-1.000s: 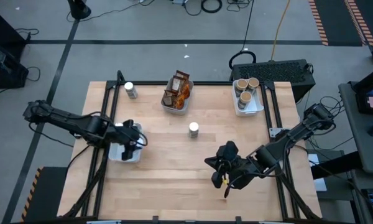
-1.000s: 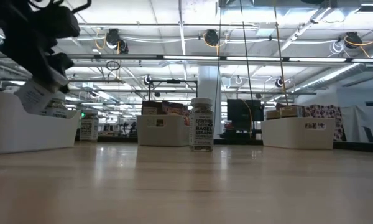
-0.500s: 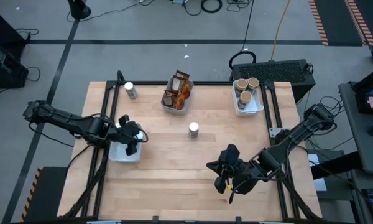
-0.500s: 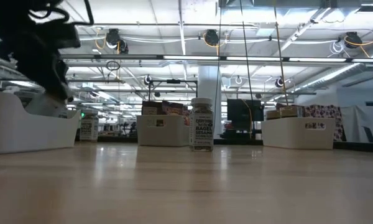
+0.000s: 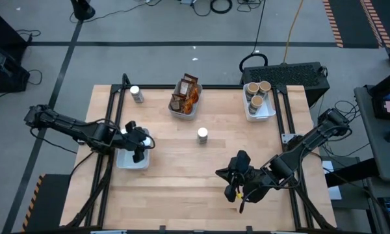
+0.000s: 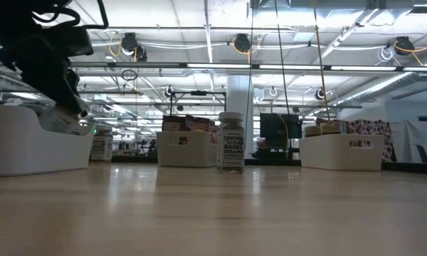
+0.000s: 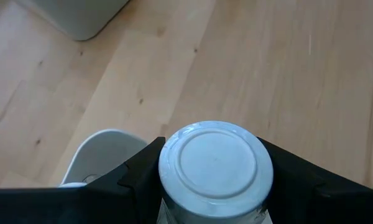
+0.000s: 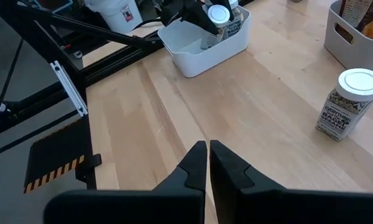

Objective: Sort spices by type
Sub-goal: Put the white spice bottle into the bottom white bin

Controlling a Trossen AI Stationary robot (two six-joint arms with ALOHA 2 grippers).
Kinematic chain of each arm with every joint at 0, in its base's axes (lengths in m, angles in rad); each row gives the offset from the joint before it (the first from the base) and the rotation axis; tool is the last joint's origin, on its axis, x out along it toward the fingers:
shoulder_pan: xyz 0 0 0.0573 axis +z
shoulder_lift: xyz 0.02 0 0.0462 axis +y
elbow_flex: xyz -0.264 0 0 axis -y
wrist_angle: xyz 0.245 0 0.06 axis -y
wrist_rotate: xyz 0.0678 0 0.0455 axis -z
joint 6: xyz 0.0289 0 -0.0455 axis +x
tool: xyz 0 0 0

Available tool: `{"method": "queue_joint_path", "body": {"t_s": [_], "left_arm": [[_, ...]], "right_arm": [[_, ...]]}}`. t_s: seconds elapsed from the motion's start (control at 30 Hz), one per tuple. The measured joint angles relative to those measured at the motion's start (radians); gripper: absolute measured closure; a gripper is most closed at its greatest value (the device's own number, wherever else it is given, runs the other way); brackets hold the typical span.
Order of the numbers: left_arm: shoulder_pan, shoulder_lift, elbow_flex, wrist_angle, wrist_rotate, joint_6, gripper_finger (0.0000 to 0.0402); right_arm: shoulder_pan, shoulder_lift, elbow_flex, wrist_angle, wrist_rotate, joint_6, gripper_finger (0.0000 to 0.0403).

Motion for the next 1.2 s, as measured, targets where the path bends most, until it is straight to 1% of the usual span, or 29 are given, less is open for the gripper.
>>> {"method": "queue_joint_path", "body": {"t_s": [0.3,0.37,0.43,0.67,0.8,1.1,1.2], "left_arm": [[0.0,0.0,0.0,-0.006,0.003,0.001,0.0182],[0.0,0.0,0.0,-0.002,0.004,0.013,0.0175],[0.0,0.0,0.0,-0.001,0.011,0.029,0.0161],[0.0,0.0,0.0,-0.006,0.021,0.029,0.0088],[0.0,0.0,0.014,-0.015,0.062,0.027,0.0065],[0.0,0.0,0.125,-0.013,0.063,0.035,0.0061],[-0.002,0.004,0.149,-0.011,0.099,0.028,0.0061]], "right_arm": [[0.0,0.0,0.0,0.0,-0.003,0.0,0.0403],[0.0,0.0,0.0,0.0,-0.003,0.0,0.0403],[0.0,0.0,0.0,-0.001,-0.003,0.0,0.0403],[0.0,0.0,0.0,-0.011,-0.003,0.0,0.0403],[0.0,0.0,0.0,-0.011,-0.003,0.0,0.0403],[0.0,0.0,0.0,-0.016,-0.003,-0.009,0.0403],[0.0,0.0,0.0,-0.016,-0.002,-0.02,0.0403]]}}
